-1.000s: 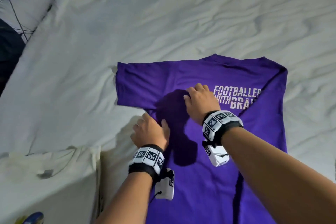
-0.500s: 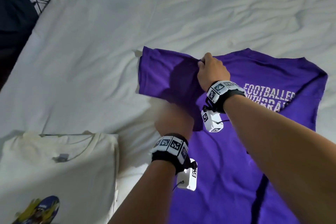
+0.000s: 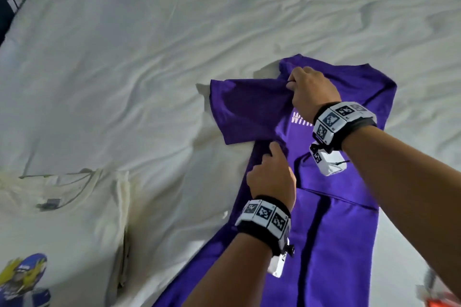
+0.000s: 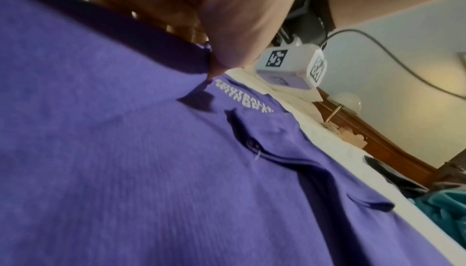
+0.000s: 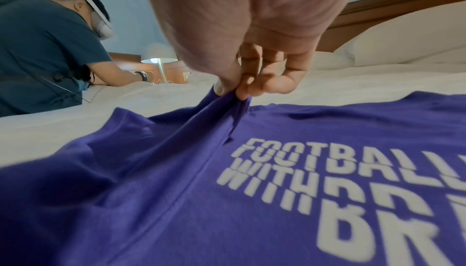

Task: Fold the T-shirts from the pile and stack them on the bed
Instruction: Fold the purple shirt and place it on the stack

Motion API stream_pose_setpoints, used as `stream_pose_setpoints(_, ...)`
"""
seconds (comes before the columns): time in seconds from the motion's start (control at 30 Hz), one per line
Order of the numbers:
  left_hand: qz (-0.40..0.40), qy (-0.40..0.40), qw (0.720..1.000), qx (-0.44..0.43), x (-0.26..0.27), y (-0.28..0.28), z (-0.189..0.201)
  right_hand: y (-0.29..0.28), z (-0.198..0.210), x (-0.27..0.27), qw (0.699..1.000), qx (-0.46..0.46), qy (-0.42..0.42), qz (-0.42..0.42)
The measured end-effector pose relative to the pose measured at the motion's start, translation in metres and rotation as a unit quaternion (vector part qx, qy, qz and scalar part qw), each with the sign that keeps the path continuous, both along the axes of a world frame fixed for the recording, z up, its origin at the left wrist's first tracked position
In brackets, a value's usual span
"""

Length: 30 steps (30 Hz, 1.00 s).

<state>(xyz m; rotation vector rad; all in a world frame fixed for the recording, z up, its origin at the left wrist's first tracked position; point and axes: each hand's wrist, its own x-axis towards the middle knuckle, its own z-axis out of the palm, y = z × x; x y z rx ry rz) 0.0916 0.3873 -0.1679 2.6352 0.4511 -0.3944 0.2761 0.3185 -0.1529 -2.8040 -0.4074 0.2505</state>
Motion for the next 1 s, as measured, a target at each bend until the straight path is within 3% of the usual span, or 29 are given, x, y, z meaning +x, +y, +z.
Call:
stream_pose_setpoints(0.07, -0.016, 0.034, 0.999, -0.004, 0.001, -0.012, -0.005, -0.008, -0.002, -0.002, 1.0, -0.001, 0.022, 0.002)
stream_pose_setpoints(0.2, 0.005, -0.025, 0.999, 0.02, -0.011, -0.022, -0.015, -0.014, 0.001, -0.037, 1.0, 0.0, 0.023, 0.009)
stream_pose_setpoints(0.3, -0.01, -0.014, 1.0, 0.01, -0.036, -0.015, -0.018, -0.014, 0.0, -0.099, 0.998, 0.013, 0.007, 0.064)
stream_pose_setpoints(0.53, -0.03, 0.025, 0.998, 0.054, -0.134, 0.043, -0.03, -0.004, -0.018, -0.241, 0.983, -0.073, 0.127, 0.11)
stream_pose_setpoints(0.77, -0.096, 0.051, 0.99, 0.094, -0.237, 0.088, 0.009, 0.019, -0.021, -0.318, 0.98, -0.063, 0.189, -0.017)
stream_pose_setpoints(0.93, -0.168, 0.161, 0.967, 0.107, -0.277, 0.077, 0.038, 0.02, -0.017, -0.334, 0.969, 0.102, 0.195, -0.113)
stream_pose_setpoints(1.0, -0.197, 0.167, 0.961, 0.1, -0.286, 0.066, 0.041, 0.015, -0.016, -0.334, 0.955, 0.167, 0.179, -0.168)
